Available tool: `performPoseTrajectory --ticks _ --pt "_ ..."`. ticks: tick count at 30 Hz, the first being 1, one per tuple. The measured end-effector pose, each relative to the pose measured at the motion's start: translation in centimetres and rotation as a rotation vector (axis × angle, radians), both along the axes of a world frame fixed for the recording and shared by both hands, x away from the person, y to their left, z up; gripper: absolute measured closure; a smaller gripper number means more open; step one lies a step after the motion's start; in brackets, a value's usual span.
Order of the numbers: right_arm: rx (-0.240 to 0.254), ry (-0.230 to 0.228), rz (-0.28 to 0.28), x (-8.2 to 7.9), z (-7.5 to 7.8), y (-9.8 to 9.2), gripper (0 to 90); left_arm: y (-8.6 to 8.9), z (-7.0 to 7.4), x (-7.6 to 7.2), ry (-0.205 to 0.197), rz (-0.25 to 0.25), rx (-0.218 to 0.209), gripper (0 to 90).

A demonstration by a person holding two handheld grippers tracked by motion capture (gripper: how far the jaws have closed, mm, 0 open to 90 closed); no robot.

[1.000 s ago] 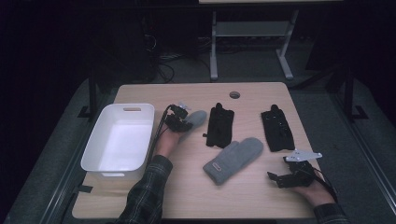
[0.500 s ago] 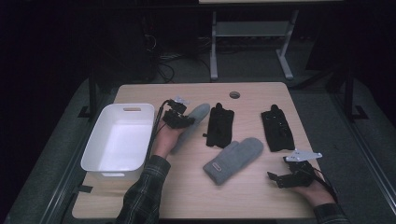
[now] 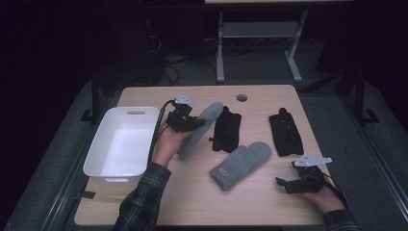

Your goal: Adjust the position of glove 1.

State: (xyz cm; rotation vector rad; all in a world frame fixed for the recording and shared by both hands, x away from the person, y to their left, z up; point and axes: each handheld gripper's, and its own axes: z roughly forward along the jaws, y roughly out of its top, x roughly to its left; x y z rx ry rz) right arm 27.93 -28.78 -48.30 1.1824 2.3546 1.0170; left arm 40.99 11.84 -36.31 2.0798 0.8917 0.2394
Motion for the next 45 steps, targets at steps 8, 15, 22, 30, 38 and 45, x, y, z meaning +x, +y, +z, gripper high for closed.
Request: performPoseTrajectory --ticks 8,15,22,30,38,45 --pt "0.000 0.000 0.000 0.0 0.0 0.0 7.9 -1.0 0.5 -1.0 0.020 -0.079 -0.077 77.9" --pt "0.001 0.000 0.000 0.0 0.0 0.0 7.9 -2.7 0.6 -2.0 0.042 -0.123 -0.089 77.8" --pt "0.001 0.000 0.000 0.0 0.0 0.0 7.9 -4.8 0.6 -3.1 0.052 -0.147 -0.086 77.8" --pt "0.001 0.000 0.000 0.0 0.0 0.0 7.9 -7.2 -0.2 -4.1 0.079 -0.175 -0.091 77.8" --pt "0.001 0.001 -0.001 0.0 0.0 0.0 7.9 -9.4 -1.6 -4.3 0.111 -0.201 -0.072 77.5" --pt "0.000 0.000 0.000 0.0 0.0 0.0 7.9 -11.3 -3.2 -4.4 0.133 -0.205 -0.049 75.9"
